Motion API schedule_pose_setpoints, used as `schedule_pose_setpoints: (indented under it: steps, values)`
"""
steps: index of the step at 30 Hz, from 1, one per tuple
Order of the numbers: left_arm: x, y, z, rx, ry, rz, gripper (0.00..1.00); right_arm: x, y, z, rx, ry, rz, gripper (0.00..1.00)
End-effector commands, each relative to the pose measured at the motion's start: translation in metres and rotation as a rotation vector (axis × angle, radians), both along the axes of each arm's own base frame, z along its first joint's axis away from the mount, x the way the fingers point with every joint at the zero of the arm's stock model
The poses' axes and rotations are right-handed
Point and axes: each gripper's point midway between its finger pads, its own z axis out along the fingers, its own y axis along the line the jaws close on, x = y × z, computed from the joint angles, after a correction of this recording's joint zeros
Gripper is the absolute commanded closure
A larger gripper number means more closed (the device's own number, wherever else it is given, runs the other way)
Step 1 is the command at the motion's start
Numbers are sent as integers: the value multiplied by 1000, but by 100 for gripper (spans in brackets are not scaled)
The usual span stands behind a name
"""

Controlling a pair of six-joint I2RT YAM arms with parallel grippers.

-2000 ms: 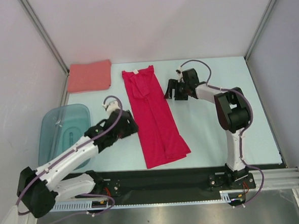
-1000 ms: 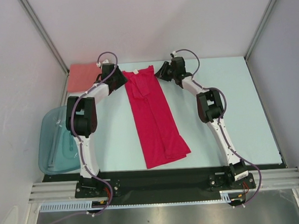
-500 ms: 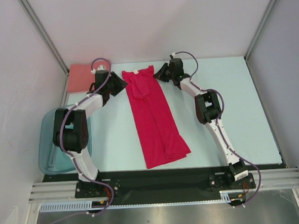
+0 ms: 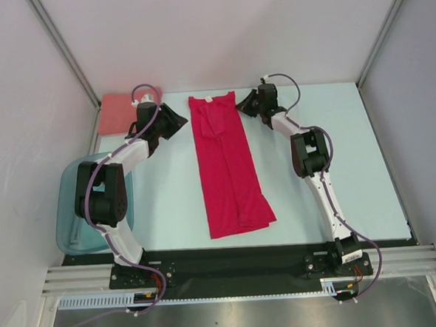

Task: Fold and stack the t-shirts
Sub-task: Fold the tshirt

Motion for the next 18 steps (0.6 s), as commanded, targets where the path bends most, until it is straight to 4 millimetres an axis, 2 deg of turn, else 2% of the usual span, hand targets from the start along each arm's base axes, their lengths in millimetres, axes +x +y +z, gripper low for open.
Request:
schedule_pose_setpoints:
  steps: [1,3,6,9,11,13,14,15,17,18]
  values:
    - [1,-11,23,-29,-55,-24,48,2,-58,-23,-83,86,-146,100]
    - [2,-15,24,-29,-57,-32,48,2,-73,-20,-82,94,-175,100]
    - [1,-23,26,-30,-60,-51,48,-2,-83,-27,-80,121,-184,100]
    - [-4,-32,29,-21,-64,-83,47,-2,-84,-24,-82,109,-156,100]
    - [-12,-36,23,0,-44,-104,46,1,-84,-14,-90,85,-128,87]
    - [-27,-44,22,23,-30,-142,46,-3,-92,-13,-109,119,-118,77]
    - [-37,-45,13,34,-4,-154,45,-3,-98,5,-111,106,-115,74]
    - [-48,-51,9,50,4,-181,46,-8,-105,5,-132,121,-110,71]
    - [-74,-50,0,73,33,-198,45,-21,-122,14,-169,154,-119,57]
    - [-86,-58,-3,80,36,-226,45,-34,-129,34,-207,143,-109,52]
